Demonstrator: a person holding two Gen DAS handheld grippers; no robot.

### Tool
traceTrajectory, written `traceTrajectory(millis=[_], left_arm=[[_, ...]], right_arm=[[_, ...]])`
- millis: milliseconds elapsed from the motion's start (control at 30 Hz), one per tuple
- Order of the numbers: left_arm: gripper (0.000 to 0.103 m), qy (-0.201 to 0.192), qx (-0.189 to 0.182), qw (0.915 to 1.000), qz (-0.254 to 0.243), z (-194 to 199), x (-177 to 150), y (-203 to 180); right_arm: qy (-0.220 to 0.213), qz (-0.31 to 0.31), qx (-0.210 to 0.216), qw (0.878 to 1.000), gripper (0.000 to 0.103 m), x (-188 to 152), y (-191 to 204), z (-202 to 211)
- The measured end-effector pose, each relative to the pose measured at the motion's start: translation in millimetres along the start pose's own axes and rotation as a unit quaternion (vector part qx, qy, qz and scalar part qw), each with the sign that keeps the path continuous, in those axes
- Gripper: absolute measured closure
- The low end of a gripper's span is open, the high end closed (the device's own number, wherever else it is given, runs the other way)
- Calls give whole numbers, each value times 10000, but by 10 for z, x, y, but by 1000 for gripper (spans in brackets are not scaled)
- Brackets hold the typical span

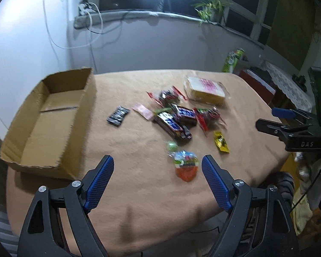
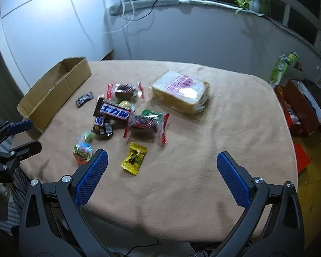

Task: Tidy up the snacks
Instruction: 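Move the right tool to the yellow candy packet while the left tool reaches the jelly cup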

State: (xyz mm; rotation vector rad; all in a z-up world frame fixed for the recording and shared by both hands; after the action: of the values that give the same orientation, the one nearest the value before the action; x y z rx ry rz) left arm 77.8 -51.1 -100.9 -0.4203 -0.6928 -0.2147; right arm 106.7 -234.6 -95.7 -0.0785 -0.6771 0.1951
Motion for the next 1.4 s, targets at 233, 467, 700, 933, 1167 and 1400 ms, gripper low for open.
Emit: traceTrajectory(millis=[233, 467, 700, 933, 1167, 1400], left_arm=[[32, 328, -266, 9991, -2, -237, -90, -111], [39, 672, -409, 9969, -88, -502, -196, -198], [44, 725, -459, 9963, 86, -672, -221, -148], [53, 728, -468, 9960, 207, -785, -270, -127], [66, 691, -395, 9968, 99, -817, -244, -139], [66, 712, -399, 9966, -53, -853, -244, -142]], right_arm=[[333, 295, 235, 9987, 2, -121, 194, -218], [784, 503, 455, 9946, 12, -227, 394, -514], [917, 371, 616, 9932, 14, -209, 484, -698], [1036, 330, 688, 9917, 33, -210, 530, -787], [1003, 410, 680, 9918, 41, -165, 579, -822], [982, 684, 538, 9914, 59, -168, 607, -825]])
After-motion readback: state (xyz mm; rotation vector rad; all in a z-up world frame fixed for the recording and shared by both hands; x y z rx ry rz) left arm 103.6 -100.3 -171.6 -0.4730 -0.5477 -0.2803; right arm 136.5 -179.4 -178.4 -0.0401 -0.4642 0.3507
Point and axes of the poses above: each gripper's, at about its wrist camera, not at the fingertips, and z roughly against the way its jaws point, y to its left, x to its top, the point moved 8 cm from there along -z, roughly the way its jaws point, and after that the axes turned 14 degrees about -x, right-handed, at the moved point
